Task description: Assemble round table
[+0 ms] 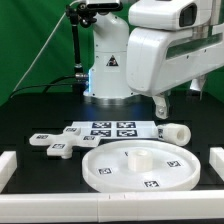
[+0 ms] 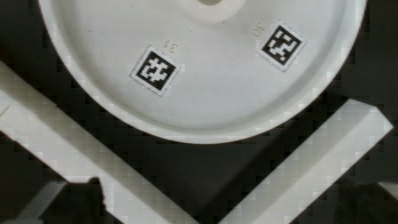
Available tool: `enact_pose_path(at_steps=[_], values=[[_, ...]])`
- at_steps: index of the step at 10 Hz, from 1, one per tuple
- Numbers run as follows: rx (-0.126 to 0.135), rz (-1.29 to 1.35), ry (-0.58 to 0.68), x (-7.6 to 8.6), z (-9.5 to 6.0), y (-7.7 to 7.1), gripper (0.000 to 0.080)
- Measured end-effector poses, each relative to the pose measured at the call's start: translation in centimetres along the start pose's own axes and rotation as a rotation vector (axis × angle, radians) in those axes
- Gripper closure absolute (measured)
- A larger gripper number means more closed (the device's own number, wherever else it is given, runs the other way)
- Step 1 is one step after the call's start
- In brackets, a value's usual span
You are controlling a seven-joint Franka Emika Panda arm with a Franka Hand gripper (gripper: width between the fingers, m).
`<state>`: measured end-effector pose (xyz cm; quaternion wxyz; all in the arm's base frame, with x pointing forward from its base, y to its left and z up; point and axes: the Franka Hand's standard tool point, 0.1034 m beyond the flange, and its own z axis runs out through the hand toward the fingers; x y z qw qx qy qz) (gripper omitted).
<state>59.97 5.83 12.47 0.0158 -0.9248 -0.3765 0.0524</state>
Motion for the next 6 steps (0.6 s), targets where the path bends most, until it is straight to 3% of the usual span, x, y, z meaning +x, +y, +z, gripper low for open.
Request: enact_pose_path(at_steps=[6], values=[[-0.004, -0.011, 0.005, -0.16, 0.18, 0.15, 0.015]])
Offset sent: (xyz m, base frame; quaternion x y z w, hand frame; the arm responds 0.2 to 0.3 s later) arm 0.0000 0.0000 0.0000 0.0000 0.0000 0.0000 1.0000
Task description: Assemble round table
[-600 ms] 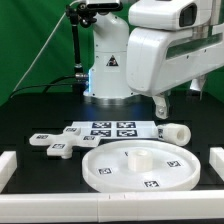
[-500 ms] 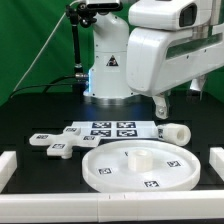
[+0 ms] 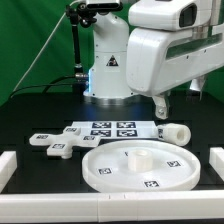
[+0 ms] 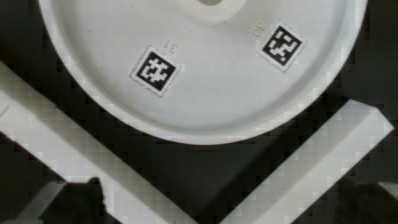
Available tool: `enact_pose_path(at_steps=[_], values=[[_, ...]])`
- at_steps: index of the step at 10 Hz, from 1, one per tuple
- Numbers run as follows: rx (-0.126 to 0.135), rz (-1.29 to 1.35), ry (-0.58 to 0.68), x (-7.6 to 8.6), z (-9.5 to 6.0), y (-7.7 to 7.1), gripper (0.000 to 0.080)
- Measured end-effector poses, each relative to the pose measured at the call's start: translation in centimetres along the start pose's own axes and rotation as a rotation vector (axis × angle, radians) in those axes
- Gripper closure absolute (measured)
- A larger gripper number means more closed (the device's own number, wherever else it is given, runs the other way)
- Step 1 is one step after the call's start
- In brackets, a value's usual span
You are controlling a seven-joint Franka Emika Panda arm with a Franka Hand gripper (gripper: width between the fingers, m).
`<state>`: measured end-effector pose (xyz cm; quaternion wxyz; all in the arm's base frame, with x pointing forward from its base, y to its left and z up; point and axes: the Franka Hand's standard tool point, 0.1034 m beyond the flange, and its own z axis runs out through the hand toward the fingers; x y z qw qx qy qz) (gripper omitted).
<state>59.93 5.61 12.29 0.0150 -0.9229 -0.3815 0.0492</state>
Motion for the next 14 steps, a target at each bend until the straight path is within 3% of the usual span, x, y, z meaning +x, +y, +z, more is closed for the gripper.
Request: enact_pose_path(at_steps=[1, 3, 4, 5, 8, 14], values=[[-0.033, -0.046, 0.039, -0.8, 0.6, 0.6, 0.015], [-0.061, -0.094, 0.071, -3.0, 2.6, 0.8, 0.015], [-0.087, -0.102, 0.104, -3.3, 3.7, 0.8, 0.015], [-0.098, -0.103, 0.12, -3.6, 4.7, 0.4, 0.015], [-0.081, -0.113, 0.115, -4.6, 8.3, 0.5, 0.015], [-0.043, -0.103, 0.084, -5.8, 11.1, 0.0, 0.015]])
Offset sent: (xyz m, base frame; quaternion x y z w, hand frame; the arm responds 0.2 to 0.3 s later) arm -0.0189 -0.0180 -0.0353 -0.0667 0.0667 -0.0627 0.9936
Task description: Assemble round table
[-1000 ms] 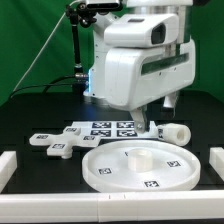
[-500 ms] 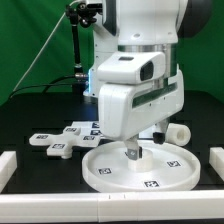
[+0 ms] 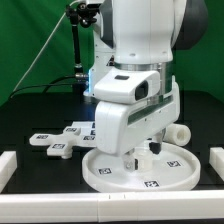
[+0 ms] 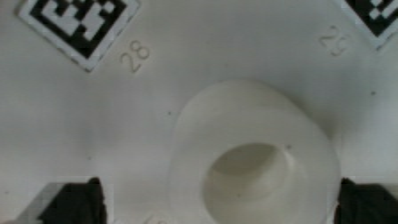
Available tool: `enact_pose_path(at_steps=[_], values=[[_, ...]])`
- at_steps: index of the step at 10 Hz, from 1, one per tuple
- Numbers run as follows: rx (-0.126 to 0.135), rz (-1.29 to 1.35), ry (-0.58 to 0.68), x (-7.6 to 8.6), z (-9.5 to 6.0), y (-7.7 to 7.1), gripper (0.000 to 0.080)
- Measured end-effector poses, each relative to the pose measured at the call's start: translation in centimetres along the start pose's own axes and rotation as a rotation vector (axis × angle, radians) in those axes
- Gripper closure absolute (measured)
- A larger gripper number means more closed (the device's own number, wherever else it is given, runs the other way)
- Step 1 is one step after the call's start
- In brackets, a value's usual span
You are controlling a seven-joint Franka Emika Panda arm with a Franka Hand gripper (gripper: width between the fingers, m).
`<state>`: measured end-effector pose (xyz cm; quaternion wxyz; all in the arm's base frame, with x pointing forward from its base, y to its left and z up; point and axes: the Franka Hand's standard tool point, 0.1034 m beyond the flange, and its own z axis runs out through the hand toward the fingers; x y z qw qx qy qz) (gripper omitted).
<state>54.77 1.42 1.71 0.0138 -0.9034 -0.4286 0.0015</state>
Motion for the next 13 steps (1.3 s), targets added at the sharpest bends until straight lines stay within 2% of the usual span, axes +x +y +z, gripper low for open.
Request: enact_pose_path(at_steps=[4, 5, 6, 7, 12, 13], values=[[0.002, 0.006, -0.004, -0.3, 0.2, 0.1, 0.015], [0.002, 0.006, -0.004, -0.3, 0.2, 0.0, 0.0241], [0.002, 0.005, -0.004, -0.3, 0.2, 0.0, 0.0241], [0.002, 0.005, -0.003, -0.2, 0.2, 0.0, 0.0396], [0.001, 0.004, -0.003, -0.1, 0.1, 0.0, 0.0395], [-0.005, 0.004, 0.003, 1.0, -0.4, 0.1, 0.0395]])
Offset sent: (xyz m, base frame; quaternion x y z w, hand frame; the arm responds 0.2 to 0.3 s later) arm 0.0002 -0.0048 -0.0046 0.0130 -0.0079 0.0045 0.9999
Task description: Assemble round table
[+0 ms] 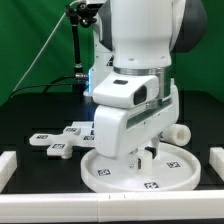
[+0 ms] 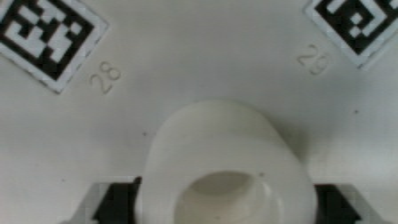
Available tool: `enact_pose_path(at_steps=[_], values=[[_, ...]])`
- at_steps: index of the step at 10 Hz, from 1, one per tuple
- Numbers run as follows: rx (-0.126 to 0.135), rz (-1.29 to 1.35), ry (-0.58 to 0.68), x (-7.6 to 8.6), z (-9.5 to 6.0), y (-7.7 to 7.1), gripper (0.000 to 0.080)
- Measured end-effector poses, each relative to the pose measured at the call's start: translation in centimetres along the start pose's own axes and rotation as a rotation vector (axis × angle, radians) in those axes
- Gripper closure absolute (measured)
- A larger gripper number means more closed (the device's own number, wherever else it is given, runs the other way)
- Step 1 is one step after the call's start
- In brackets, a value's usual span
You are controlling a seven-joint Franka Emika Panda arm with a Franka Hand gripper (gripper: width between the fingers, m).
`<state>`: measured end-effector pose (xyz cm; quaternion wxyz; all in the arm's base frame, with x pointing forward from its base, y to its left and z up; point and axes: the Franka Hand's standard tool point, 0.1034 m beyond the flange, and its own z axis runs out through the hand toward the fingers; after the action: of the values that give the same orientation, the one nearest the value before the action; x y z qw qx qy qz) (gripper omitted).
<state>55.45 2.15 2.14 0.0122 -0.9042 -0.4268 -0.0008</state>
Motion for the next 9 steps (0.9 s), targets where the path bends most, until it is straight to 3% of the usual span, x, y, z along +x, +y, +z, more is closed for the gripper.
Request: enact_pose_path(at_steps=[3, 9], values=[[0.0, -0.016, 0.009, 2.2, 0.6, -0.6, 0.0393], [-0.008, 0.003, 0.01, 2.6, 0.6, -0.3, 0.0393]])
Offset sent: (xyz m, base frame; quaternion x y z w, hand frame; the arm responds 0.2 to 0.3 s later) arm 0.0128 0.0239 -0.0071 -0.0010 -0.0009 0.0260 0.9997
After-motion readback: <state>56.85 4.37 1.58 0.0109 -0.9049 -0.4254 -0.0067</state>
